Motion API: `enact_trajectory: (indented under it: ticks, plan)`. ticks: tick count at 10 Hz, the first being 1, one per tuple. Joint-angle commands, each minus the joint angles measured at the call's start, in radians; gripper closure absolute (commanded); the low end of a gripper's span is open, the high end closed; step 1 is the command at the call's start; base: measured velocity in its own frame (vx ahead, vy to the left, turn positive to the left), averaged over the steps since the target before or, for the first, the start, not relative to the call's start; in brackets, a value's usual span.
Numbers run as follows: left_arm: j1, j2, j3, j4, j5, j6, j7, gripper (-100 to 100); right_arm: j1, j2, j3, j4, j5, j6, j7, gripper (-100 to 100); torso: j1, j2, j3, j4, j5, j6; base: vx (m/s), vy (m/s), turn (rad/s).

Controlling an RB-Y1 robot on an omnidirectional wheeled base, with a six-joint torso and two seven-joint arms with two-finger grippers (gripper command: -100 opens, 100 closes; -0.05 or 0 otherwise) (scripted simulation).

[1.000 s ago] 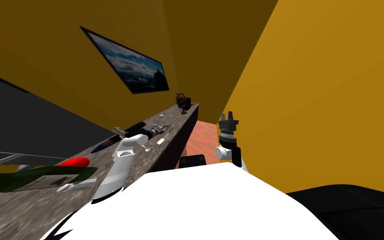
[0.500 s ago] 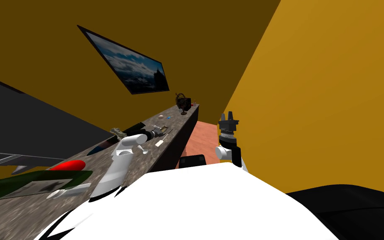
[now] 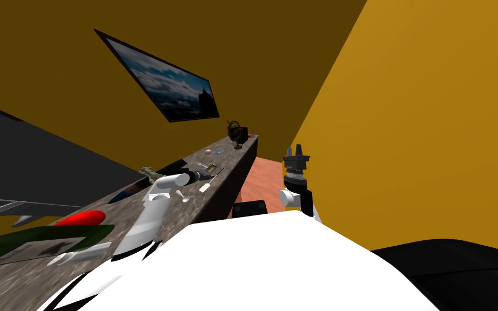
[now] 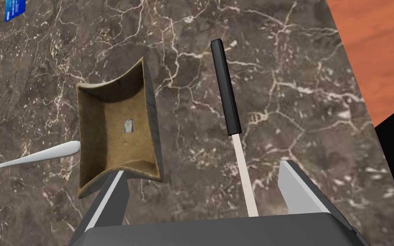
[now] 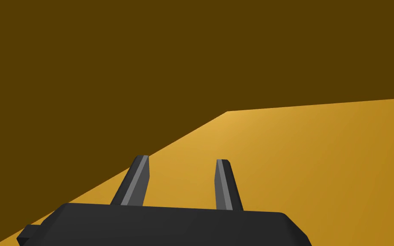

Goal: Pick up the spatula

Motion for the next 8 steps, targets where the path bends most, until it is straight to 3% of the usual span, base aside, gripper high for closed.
enact_trajectory:
  ticks: [1, 2, 8]
  plan:
    - [-0.002, 0.005, -0.001, 0.017, 0.008, 0.038, 0.013, -100, 0.000, 0.000, 0.000, 0.000, 0.000, 0.000, 0.000, 0, 0.000, 0.000, 0.000, 0.000, 0.000, 0.000, 0.046, -0.025, 0.016]
    - [-0.006, 0.016, -0.001, 0.037, 0.021, 0.070, 0.040, -100, 0.000, 0.000, 0.000, 0.000, 0.000, 0.000, 0.000, 0, 0.000, 0.000, 0.000, 0.000, 0.000, 0.000, 0.051, -0.028, 0.025]
    - [-0.016, 0.045, -0.002, 0.085, 0.055, 0.219, 0.111, -100, 0.000, 0.000, 0.000, 0.000, 0.000, 0.000, 0.000, 0, 0.001, 0.001, 0.001, 0.000, 0.000, 0.000, 0.043, -0.018, 0.015]
